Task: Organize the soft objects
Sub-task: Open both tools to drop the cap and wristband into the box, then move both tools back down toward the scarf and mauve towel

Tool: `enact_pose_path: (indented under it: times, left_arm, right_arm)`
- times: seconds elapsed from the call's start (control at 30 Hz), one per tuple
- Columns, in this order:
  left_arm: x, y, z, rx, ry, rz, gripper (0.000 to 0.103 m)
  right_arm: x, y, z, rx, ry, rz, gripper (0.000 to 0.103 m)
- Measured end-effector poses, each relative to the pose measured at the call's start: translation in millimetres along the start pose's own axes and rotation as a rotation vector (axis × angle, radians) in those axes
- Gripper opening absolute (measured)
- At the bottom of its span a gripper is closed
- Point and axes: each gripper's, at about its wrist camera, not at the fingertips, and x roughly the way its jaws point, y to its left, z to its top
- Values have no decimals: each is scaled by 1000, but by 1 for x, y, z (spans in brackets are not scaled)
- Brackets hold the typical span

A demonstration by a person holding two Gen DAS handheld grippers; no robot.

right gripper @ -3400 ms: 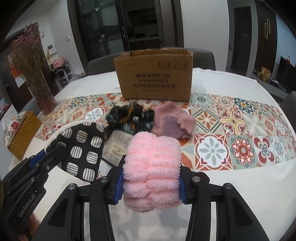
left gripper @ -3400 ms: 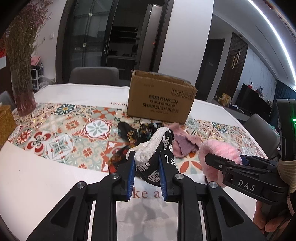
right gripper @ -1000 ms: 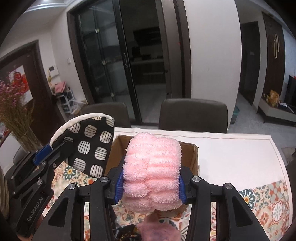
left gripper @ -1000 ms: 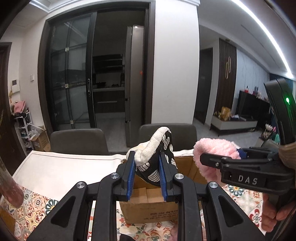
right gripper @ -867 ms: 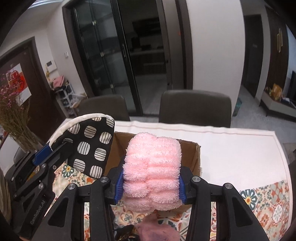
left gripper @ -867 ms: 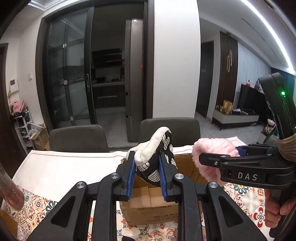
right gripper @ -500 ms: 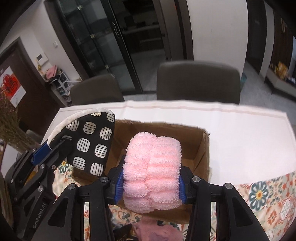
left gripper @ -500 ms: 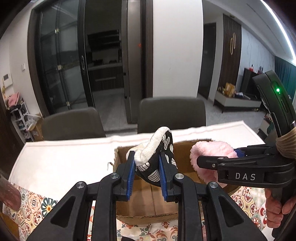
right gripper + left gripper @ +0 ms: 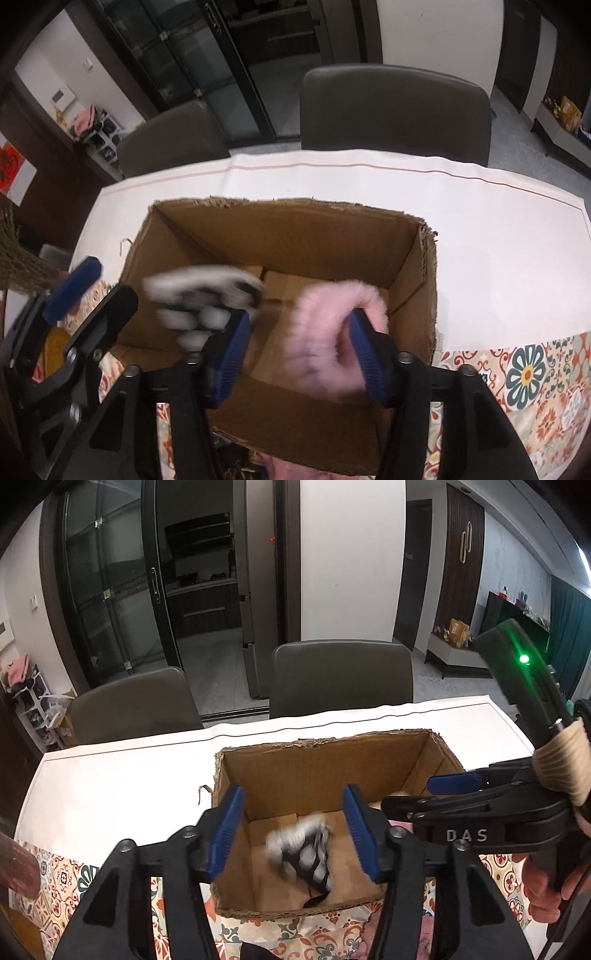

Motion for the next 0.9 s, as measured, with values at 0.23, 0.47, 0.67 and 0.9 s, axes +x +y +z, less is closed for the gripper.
enact_pose_path:
  times: [0.23, 0.47, 0.67, 0.9]
  left_arm:
    - [-13, 9, 0, 1, -17, 43, 59]
    - [-28, 13, -15, -18, -8, 78, 60]
    - [-51, 17, -31, -40, -6, 88, 61]
    - [-90, 13, -51, -23, -46, 117, 64]
  right_arm:
    - [-9, 9, -1, -40, -13, -36, 63]
    - [-34, 22, -18, -99, -79, -141, 63]
    - [-63, 31, -41, -90, -159, -172, 63]
    - [-98, 42, -77, -94, -244, -213, 63]
